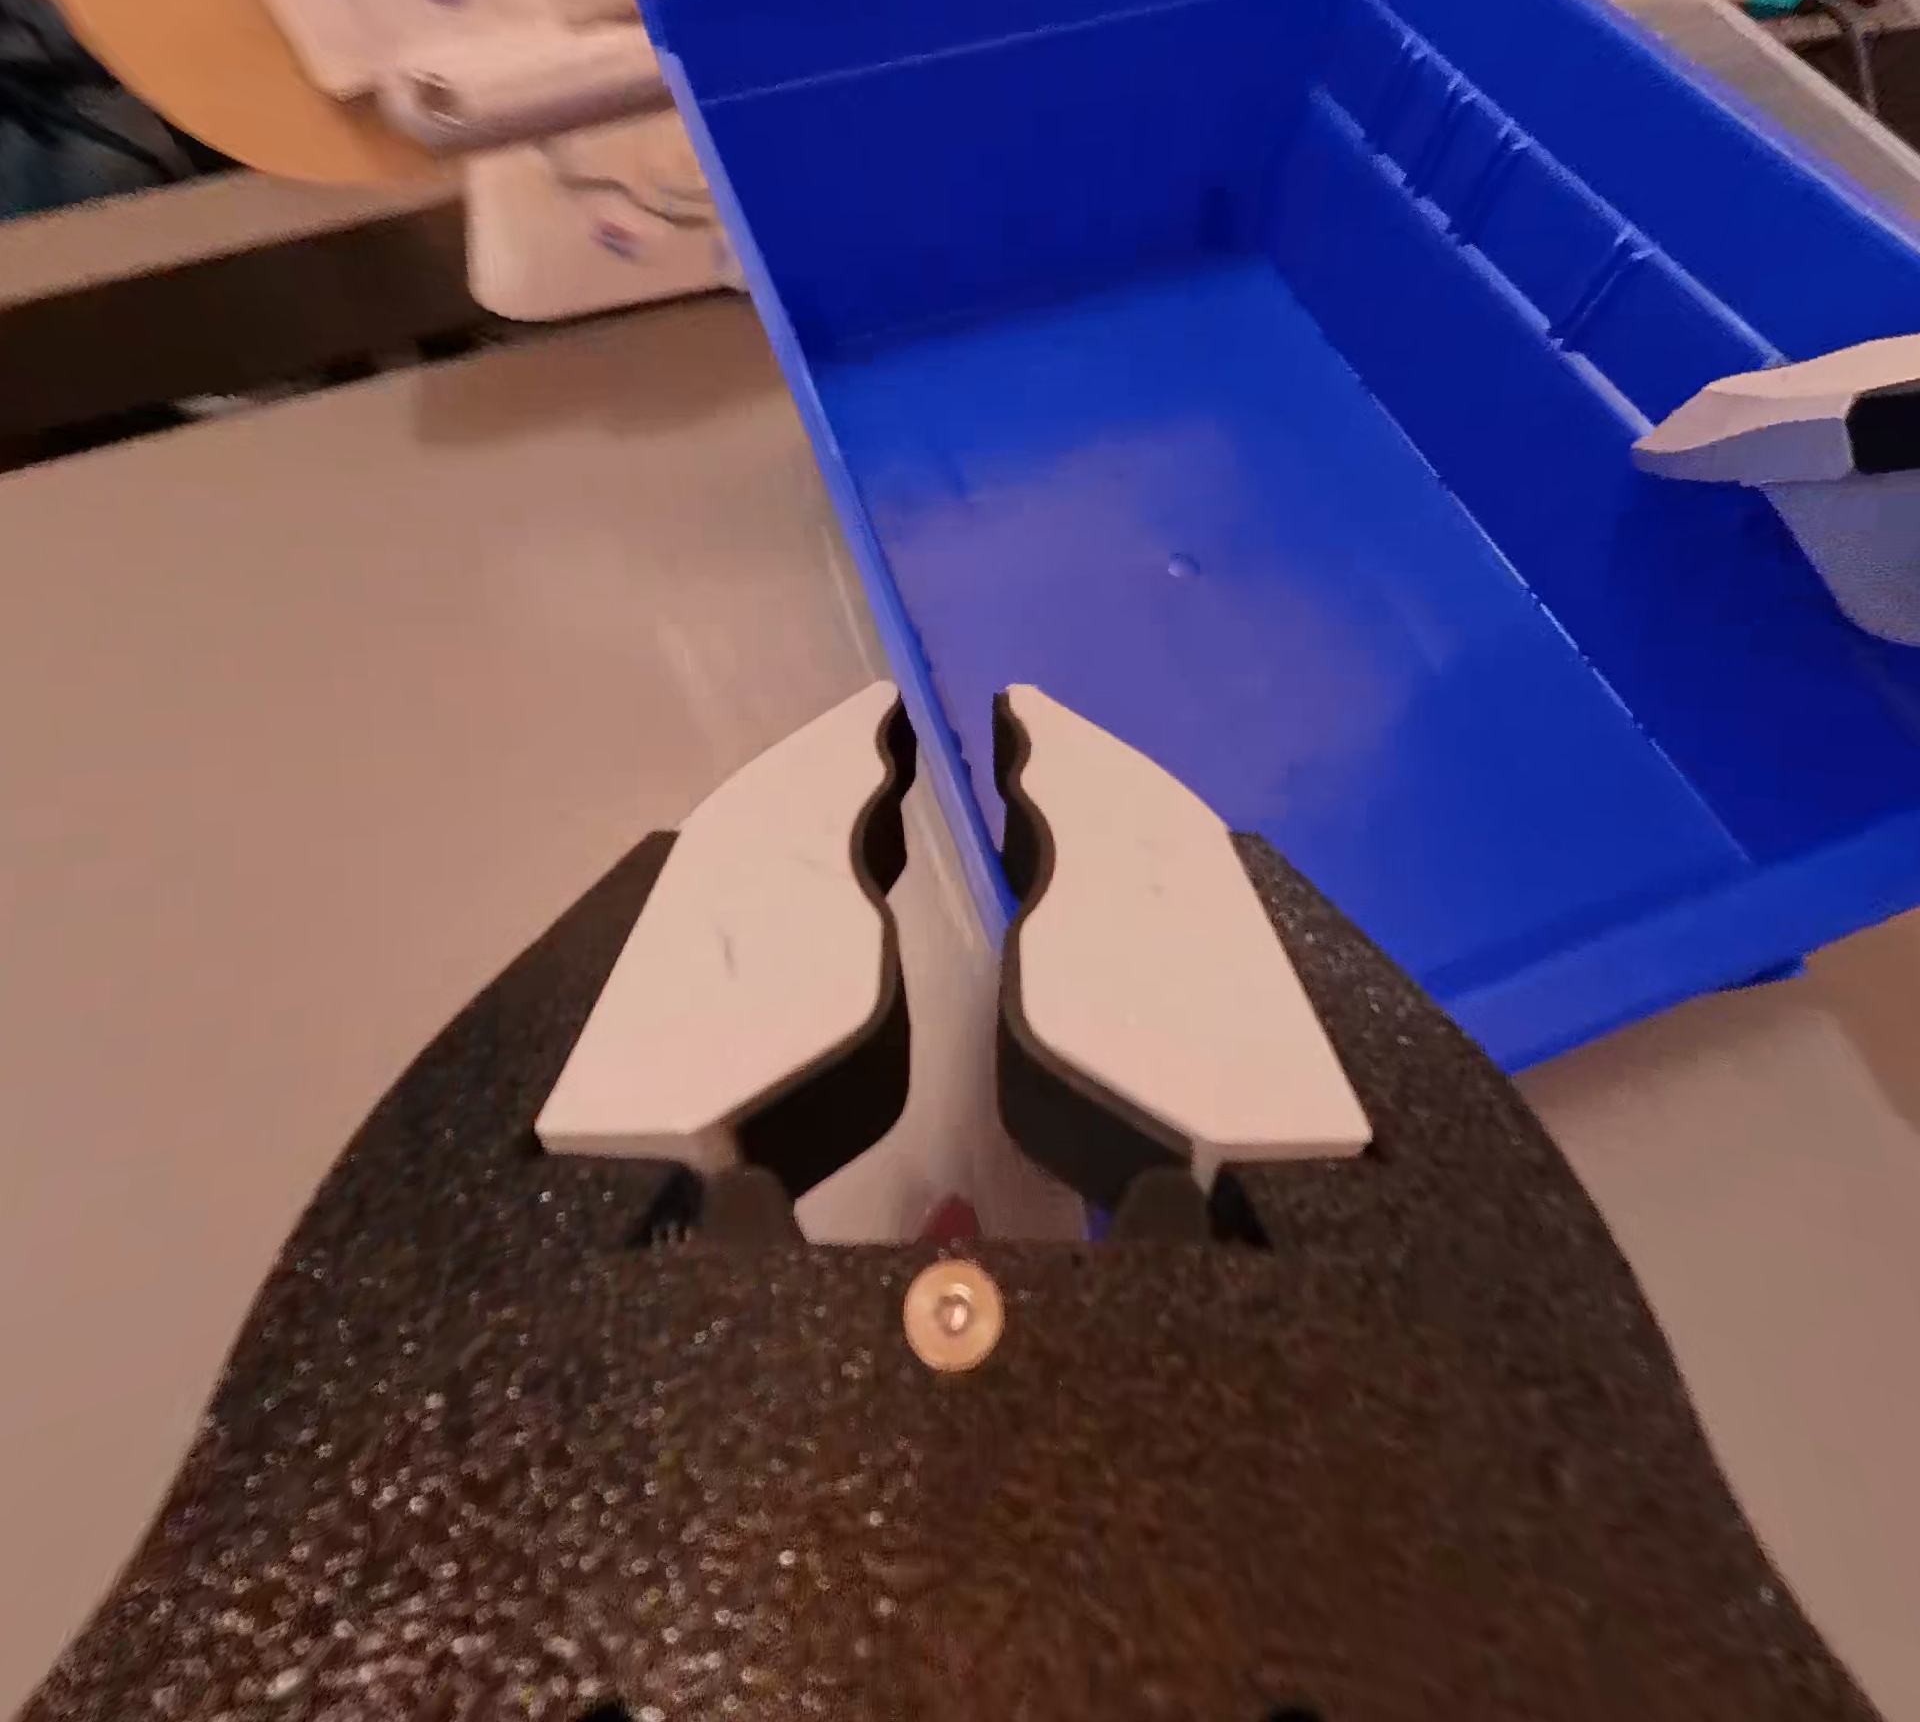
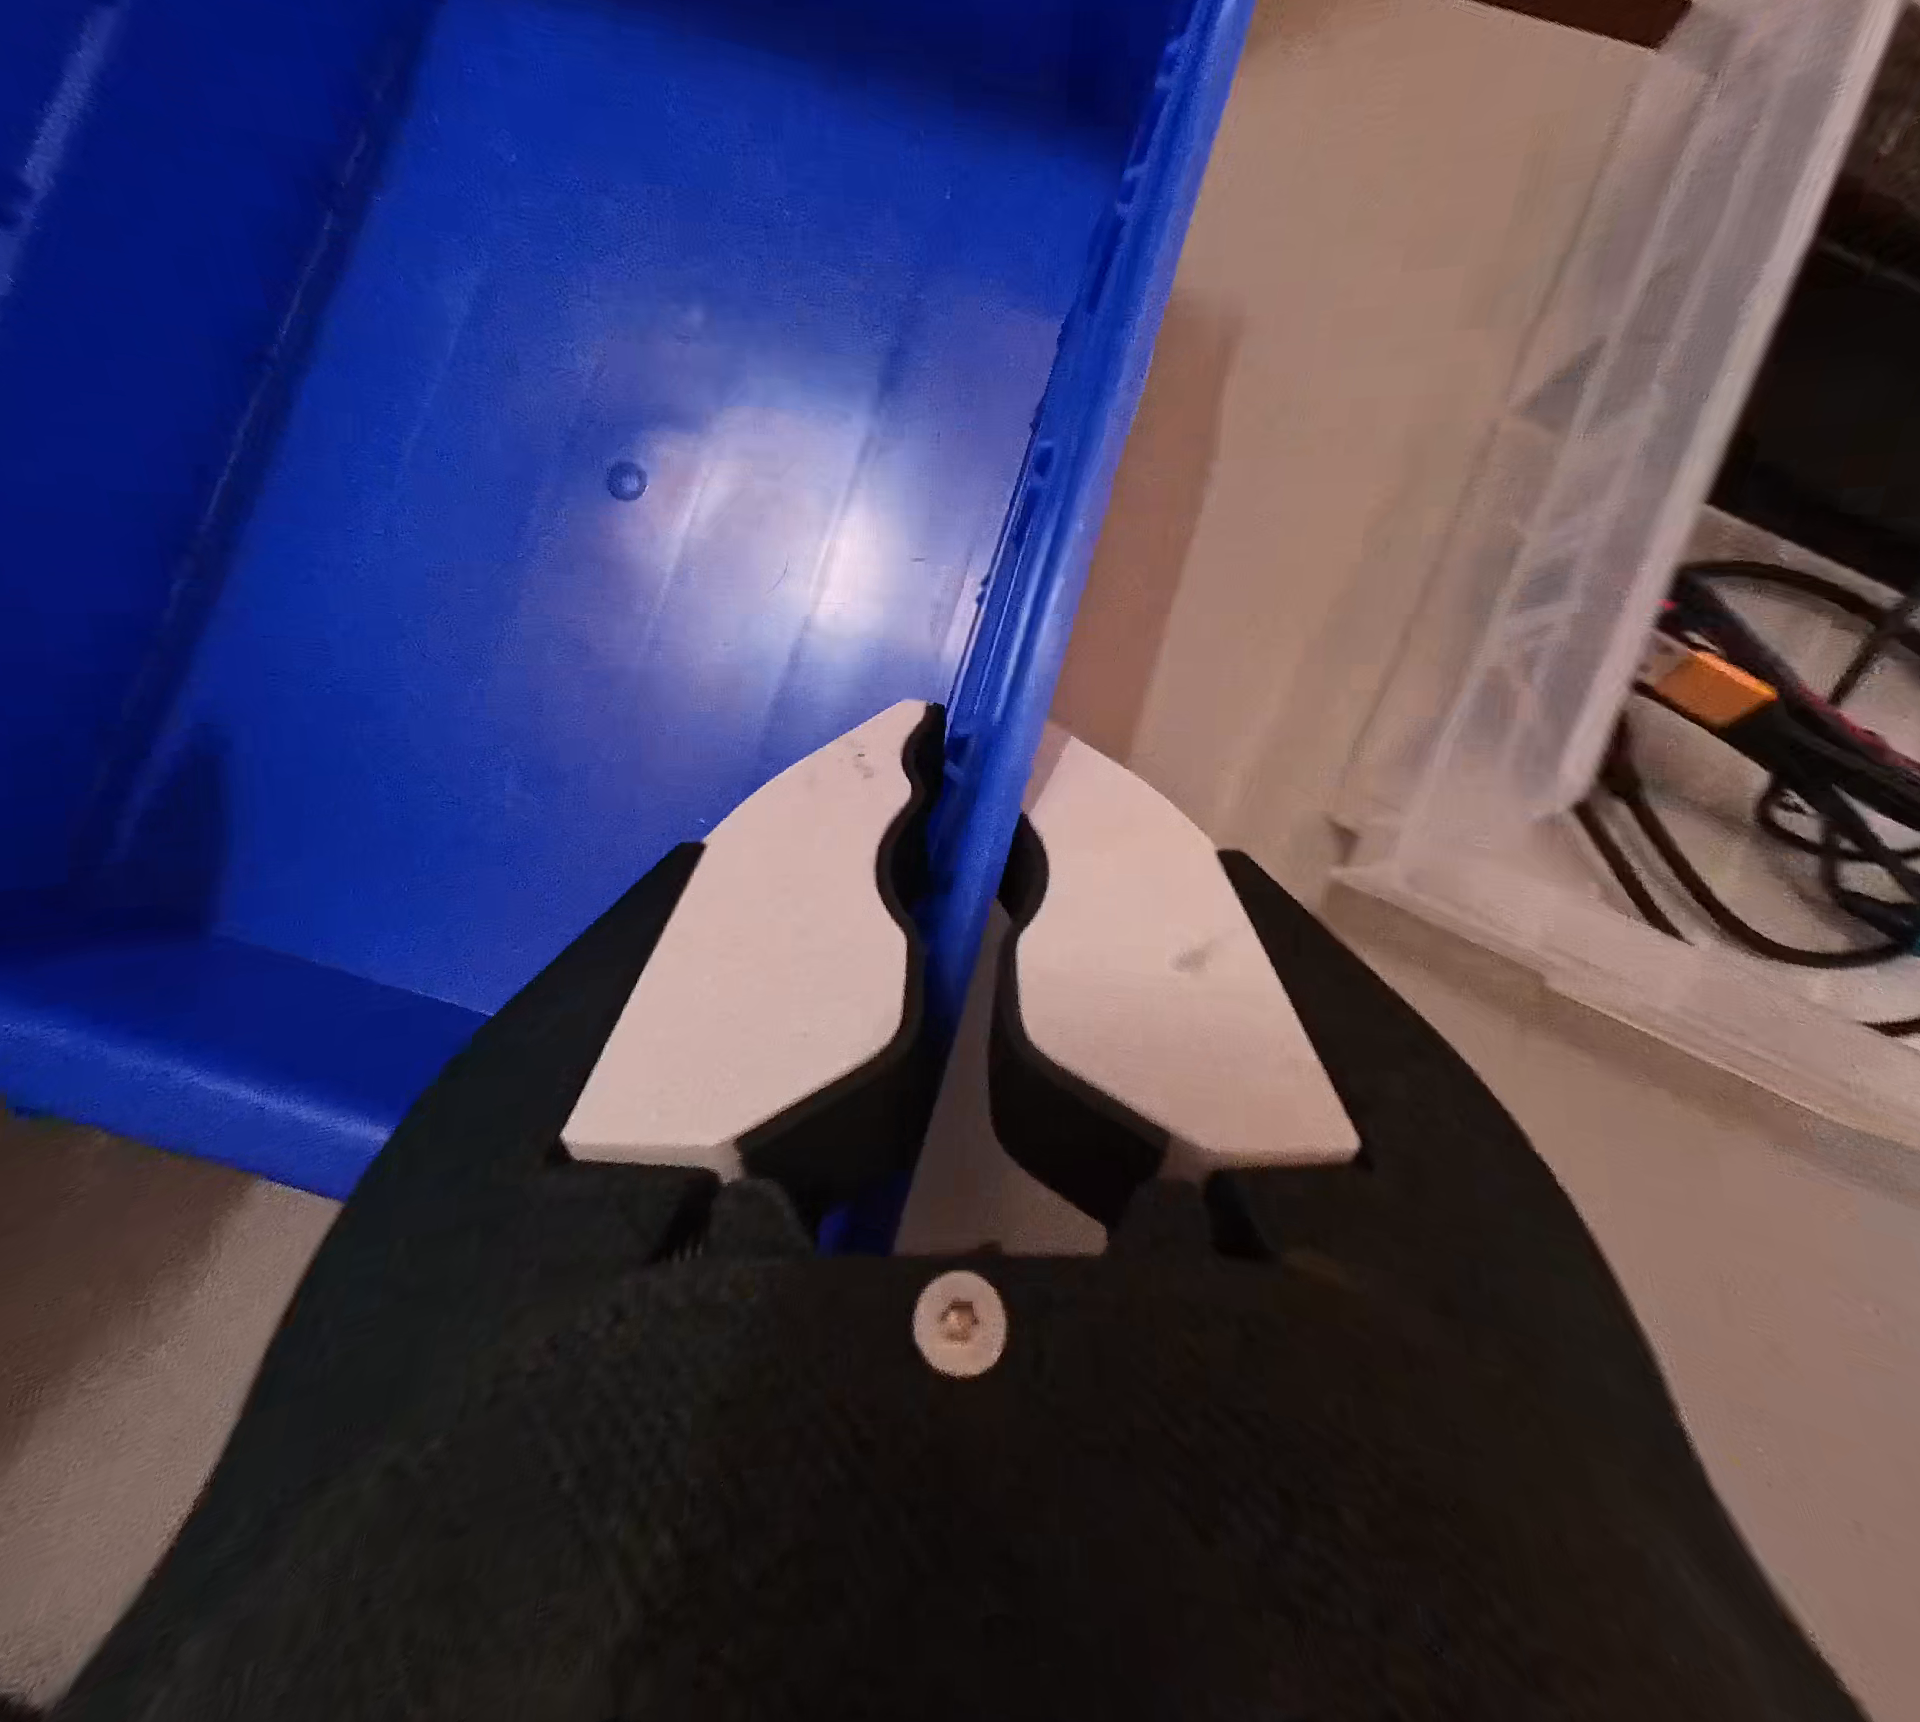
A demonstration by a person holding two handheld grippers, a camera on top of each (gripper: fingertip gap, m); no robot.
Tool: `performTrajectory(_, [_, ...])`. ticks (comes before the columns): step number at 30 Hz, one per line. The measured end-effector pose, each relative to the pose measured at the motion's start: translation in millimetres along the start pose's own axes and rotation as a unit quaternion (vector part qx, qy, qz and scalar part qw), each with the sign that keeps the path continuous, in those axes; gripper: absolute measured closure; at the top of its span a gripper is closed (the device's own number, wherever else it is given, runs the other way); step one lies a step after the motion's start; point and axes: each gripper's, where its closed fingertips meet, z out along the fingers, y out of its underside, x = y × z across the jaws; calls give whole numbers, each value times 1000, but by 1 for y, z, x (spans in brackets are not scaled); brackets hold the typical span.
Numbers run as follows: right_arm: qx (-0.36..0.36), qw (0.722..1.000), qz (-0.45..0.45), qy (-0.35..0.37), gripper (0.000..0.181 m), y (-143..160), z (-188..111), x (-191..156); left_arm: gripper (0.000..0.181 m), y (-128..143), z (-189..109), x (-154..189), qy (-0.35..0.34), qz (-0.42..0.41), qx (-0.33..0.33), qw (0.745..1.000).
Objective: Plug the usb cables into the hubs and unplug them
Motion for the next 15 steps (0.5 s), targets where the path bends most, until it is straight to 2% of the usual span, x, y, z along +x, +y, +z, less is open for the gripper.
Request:
performTrajectory(2, [-17, 999, -23, 21, 174, 10, 2, 26, 167, 4, 16, 19, -5, 6, -24, 1000])
performTrajectory(4, [-27, 999, -25, 12, 172, 16, 10, 37, 171, 3, 23, 25, -26, 3, -31, 999])
performTrajectory(8, [-26, 999, -42, 2, 165, 19, 23, 46, 168, 10, 30, 35, -5, -30, -65, 997])
performTrajectory(10, [-19, 998, -52, -9, 160, 19, 26, 46, 167, 11, 30, 37, 3, -46, -60, 997])
performTrajectory(12, [-3, 998, -51, -48, 150, 18, 25, 41, 165, 12, 29, 38, 8, -42, -67, 997])
performTrajectory(14, [4, 996, -57, -71, 141, 21, 15, 44, 153, 7, 26, 29, -24, -16, -82, 996])
performTrajectory(15, [13, 995, -61, -76, 128, 19, 3, 49, 130, -2, 22, 20, -57, 0, -83, 995])
